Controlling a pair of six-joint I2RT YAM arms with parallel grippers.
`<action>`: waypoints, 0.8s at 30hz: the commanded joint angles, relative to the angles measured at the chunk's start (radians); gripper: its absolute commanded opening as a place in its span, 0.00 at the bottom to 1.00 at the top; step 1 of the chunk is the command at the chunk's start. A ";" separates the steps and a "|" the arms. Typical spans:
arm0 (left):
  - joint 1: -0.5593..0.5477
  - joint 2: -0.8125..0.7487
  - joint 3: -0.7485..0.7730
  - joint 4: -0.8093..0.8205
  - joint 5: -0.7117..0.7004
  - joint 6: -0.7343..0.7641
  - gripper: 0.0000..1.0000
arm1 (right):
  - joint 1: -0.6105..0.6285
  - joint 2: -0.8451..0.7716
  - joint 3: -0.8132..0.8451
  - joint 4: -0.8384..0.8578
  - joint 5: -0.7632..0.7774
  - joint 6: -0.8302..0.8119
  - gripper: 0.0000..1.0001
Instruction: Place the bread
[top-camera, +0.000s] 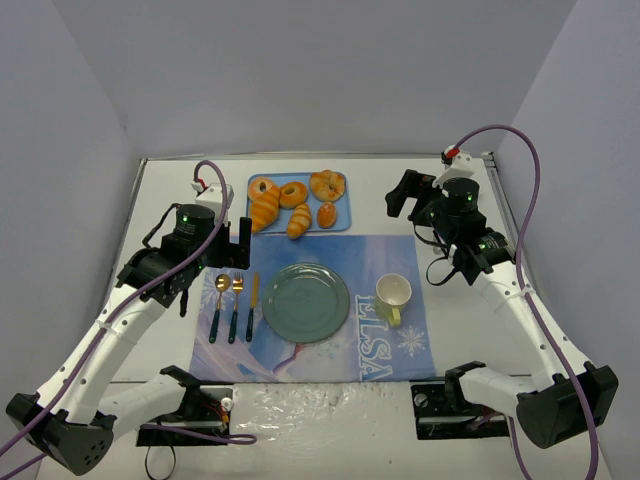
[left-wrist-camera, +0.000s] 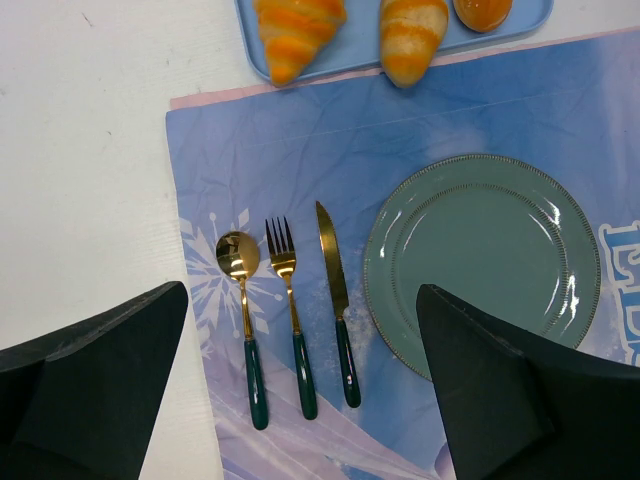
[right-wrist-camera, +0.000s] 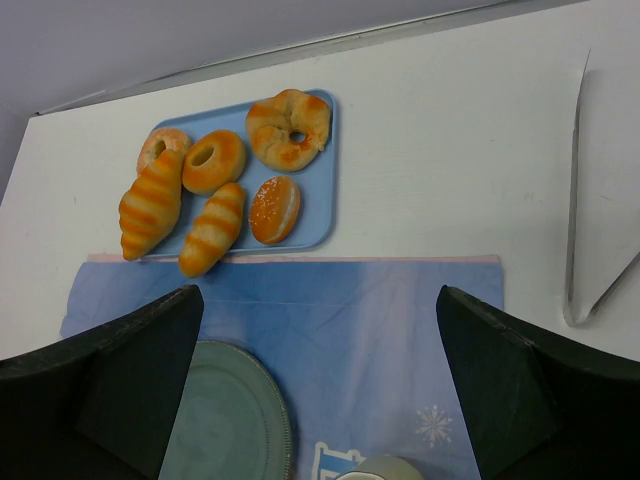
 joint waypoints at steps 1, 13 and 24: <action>0.011 -0.012 0.017 0.061 0.002 -0.011 0.97 | 0.006 -0.014 0.017 0.064 0.013 -0.015 1.00; 0.010 -0.013 0.017 0.061 0.008 -0.011 0.97 | 0.004 0.014 0.010 0.060 0.088 -0.040 1.00; 0.011 0.001 0.025 0.040 0.032 -0.013 0.97 | -0.202 0.339 0.155 0.031 0.218 -0.050 1.00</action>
